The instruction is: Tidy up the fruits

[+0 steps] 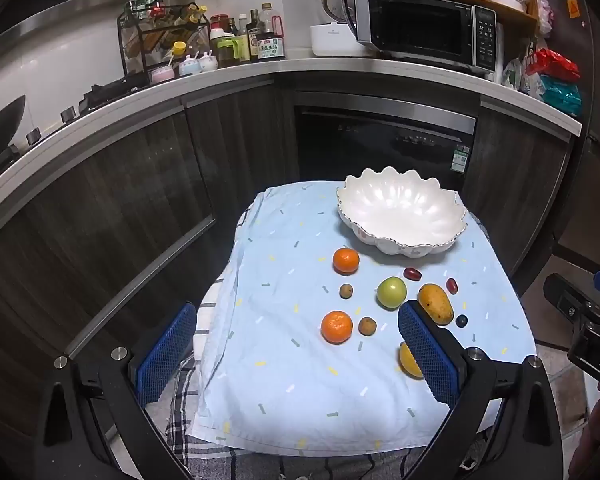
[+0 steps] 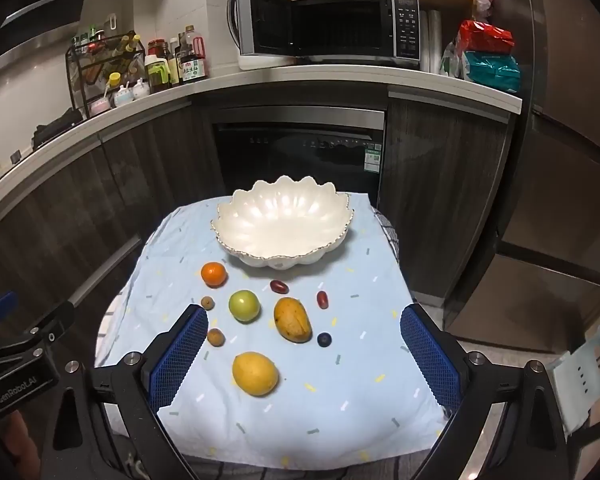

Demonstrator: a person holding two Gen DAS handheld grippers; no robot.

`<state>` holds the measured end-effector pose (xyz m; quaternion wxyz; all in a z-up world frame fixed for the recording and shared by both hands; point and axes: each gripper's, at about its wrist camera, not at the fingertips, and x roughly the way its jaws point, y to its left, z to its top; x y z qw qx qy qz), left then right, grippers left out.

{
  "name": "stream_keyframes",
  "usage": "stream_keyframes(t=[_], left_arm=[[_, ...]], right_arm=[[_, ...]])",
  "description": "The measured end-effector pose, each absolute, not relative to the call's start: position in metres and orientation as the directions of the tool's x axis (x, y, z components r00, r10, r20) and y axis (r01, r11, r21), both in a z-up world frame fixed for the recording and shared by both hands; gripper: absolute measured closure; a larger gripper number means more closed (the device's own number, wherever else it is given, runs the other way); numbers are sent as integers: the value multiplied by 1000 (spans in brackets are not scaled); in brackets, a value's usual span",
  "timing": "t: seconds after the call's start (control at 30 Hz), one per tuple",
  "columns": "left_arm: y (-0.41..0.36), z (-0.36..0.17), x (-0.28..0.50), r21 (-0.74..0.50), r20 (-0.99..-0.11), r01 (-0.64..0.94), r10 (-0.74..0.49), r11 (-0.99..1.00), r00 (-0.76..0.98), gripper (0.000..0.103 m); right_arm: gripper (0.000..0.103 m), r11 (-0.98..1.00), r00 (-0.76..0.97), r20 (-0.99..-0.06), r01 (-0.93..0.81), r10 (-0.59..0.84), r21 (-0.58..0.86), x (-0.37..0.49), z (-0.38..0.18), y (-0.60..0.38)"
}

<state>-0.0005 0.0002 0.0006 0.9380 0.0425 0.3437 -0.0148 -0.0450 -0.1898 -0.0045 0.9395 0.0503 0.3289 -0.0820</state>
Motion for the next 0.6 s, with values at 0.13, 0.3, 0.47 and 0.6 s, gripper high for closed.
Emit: stream_keyframes(t=[0.13,0.3,0.47,0.6], left_arm=[[3,2,-2,55,-641,67,-16,996,767,0],[1,5,-7,60,-638,70,-16,996,770,0],[-2,8,-9,59,-639,66,-13,996,769,0],[1,5,-7,57,-638,69,-17,996,770,0]], right_arm=[[5,982,768,-629,186,-121,38,-46,-5,-189],[5,981,767,-629,190,-126,35,-47,-5,-188],[5,982,768,-629,187,-123,36,-48,-5,-187],[5,981,770,-626,188,-124,38,-49,-5,-188]])
